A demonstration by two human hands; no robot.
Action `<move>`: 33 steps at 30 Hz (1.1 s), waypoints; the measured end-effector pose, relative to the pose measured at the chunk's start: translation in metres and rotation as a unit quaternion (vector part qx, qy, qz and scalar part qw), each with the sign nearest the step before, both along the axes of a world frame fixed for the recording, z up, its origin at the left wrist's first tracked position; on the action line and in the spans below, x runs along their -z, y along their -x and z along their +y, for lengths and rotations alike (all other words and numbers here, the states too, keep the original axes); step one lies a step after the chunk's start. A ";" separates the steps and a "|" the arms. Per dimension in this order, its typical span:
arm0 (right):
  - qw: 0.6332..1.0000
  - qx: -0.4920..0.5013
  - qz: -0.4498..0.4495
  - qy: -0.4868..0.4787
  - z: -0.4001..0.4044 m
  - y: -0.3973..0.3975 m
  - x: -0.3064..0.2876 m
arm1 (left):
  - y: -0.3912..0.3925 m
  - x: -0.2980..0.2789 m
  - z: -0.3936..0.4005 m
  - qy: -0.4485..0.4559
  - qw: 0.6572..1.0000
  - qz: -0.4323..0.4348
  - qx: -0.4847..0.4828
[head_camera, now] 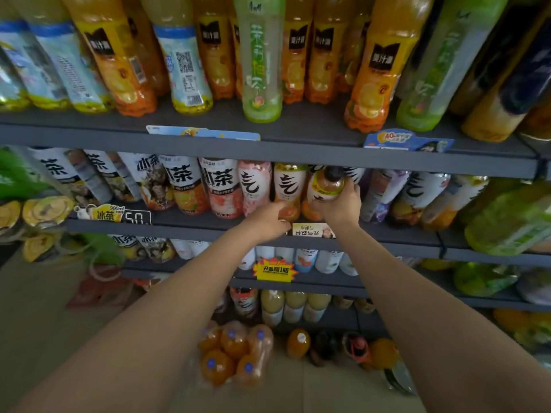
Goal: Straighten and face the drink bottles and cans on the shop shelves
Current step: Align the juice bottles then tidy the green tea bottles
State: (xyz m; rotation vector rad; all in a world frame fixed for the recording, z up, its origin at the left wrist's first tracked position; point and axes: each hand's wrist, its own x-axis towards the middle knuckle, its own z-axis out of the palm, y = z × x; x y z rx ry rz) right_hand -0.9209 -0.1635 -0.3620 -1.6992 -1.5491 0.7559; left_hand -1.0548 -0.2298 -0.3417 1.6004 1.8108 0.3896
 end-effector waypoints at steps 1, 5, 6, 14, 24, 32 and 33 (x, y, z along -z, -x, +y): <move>1.000 0.003 -0.012 0.008 0.003 0.002 -0.002 | 0.001 0.002 0.000 0.001 1.000 -0.007 -0.002; 0.999 0.010 -0.024 0.037 0.012 0.006 -0.011 | 0.003 0.004 0.000 -0.004 1.000 -0.018 -0.009; 0.998 0.015 -0.029 0.044 0.013 0.007 -0.012 | 0.003 0.003 0.000 -0.008 1.000 -0.019 -0.011; 0.994 0.028 -0.001 0.105 0.002 0.006 -0.013 | -0.006 -0.012 -0.009 -0.040 0.999 0.022 0.000; 0.989 -0.111 -0.094 0.032 -0.052 -0.039 -0.092 | -0.059 -0.080 -0.011 -0.241 0.965 0.100 0.011; 0.991 -0.043 -0.037 -0.118 -0.027 -0.052 -0.198 | -0.062 -0.161 0.014 -0.316 0.947 0.002 -0.054; 0.992 -0.033 -0.044 -0.114 -0.024 -0.051 -0.205 | -0.058 -0.165 0.018 -0.312 0.949 -0.010 -0.054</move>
